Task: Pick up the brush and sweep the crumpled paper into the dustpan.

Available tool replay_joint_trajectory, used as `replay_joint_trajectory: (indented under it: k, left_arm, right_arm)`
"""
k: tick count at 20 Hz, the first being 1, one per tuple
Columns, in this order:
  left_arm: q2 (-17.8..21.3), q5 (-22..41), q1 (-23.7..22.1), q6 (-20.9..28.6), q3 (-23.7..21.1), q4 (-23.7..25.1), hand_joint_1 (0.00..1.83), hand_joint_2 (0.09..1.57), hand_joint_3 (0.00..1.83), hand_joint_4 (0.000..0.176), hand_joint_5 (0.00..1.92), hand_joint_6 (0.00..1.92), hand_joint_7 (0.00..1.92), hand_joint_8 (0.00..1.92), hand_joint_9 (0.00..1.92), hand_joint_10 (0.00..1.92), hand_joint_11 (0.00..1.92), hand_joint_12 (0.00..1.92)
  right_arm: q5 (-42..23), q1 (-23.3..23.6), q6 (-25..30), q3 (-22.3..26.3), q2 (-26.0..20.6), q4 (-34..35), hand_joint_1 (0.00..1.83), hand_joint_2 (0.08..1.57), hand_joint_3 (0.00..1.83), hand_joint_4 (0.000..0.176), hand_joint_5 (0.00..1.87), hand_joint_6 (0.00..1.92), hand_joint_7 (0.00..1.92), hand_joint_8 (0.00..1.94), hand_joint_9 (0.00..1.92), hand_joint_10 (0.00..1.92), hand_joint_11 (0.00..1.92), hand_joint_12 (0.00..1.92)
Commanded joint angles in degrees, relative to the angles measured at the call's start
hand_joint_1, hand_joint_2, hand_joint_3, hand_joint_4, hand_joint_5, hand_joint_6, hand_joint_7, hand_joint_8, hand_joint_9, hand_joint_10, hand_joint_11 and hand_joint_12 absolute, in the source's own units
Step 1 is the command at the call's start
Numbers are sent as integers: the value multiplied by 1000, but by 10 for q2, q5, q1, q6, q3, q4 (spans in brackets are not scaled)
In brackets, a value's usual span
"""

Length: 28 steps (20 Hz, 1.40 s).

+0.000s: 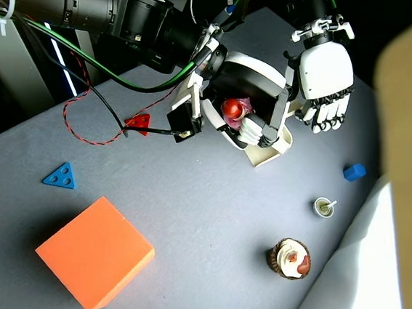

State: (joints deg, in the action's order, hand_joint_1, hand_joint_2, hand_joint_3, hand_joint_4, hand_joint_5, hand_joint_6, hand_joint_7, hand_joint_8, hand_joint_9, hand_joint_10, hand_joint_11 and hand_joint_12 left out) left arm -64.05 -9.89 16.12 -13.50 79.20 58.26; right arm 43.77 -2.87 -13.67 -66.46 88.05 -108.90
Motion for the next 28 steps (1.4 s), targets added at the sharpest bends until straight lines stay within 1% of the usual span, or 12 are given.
replay_joint_trajectory:
  k: [1,4,7,8,9,12,14,19,22,24,26,28]
  left_arm:
    - [4,13,-2,-3,0,15,1151,1062,1,0,1103,770,679,4,572,1,523,16]
    - [4,13,-2,-2,-1,15,1159,1064,1,0,1099,776,682,0,597,3,548,27]
    - [4,13,-1,-2,0,16,1149,1060,0,0,1109,762,665,0,564,0,517,13]
    - [4,13,-1,-2,0,16,1152,1053,0,0,1131,725,687,3,589,4,544,24]
    - [4,13,-2,-2,0,16,1161,1050,0,0,1135,715,694,3,598,4,558,30]
    - [4,13,-1,0,0,16,1169,1040,0,0,1160,670,701,1,577,1,537,20]
    - [4,13,1,0,0,16,1167,1043,1,0,1150,687,697,0,573,0,529,17]
    - [4,13,0,-1,-1,16,1142,1058,2,0,1114,752,663,0,581,1,520,13]
    - [5,13,0,-1,-1,16,1147,1057,0,0,1118,747,699,6,594,2,511,9]
    - [5,13,0,-1,-1,16,1143,1051,0,0,1134,721,679,1,593,2,548,26]
    - [5,13,-1,-2,-1,16,1148,1053,1,0,1129,726,661,0,560,0,524,16]
    - [5,13,-1,-3,-1,16,1158,1050,0,0,1135,716,680,4,576,5,520,15]
  right_arm:
    - [39,12,0,-3,-11,-53,585,1373,0,20,1085,1921,1290,1941,1390,1921,1463,1921]
    - [40,15,10,-6,-21,-53,623,1351,0,17,1065,1921,1277,1941,1377,1921,1444,1921]
    - [40,16,10,3,-28,-54,583,1377,5,16,1081,1921,1285,1941,1383,1921,1466,1921]
    - [40,16,10,6,-30,-54,572,1382,5,15,1085,1921,1286,1941,1386,1921,1468,1921]
    - [40,16,10,9,-32,-54,597,1368,0,15,1080,1921,1283,1941,1385,1921,1465,1921]
    - [40,20,10,11,-37,-53,584,1374,0,15,1110,1921,1296,1941,1398,1921,1472,1921]
    - [40,25,10,16,-46,-46,582,1378,1,14,1091,1921,1287,1941,1388,1921,1466,1921]
    - [49,28,10,48,-84,-40,571,1389,5,15,1090,1921,1290,1941,1382,1921,1453,1921]
    - [54,28,10,57,-102,-39,571,1384,0,15,1062,1921,1273,1941,1377,1921,1443,1921]
    - [55,26,10,63,-114,-38,567,1383,0,14,1070,1921,1271,1941,1376,1921,1438,1921]
    - [56,24,12,74,-128,-38,584,1373,0,14,1091,1921,1287,1941,1390,1921,1463,1921]
    - [57,19,12,87,-140,-38,601,1368,0,13,1074,1921,1273,1941,1380,1921,1459,1921]
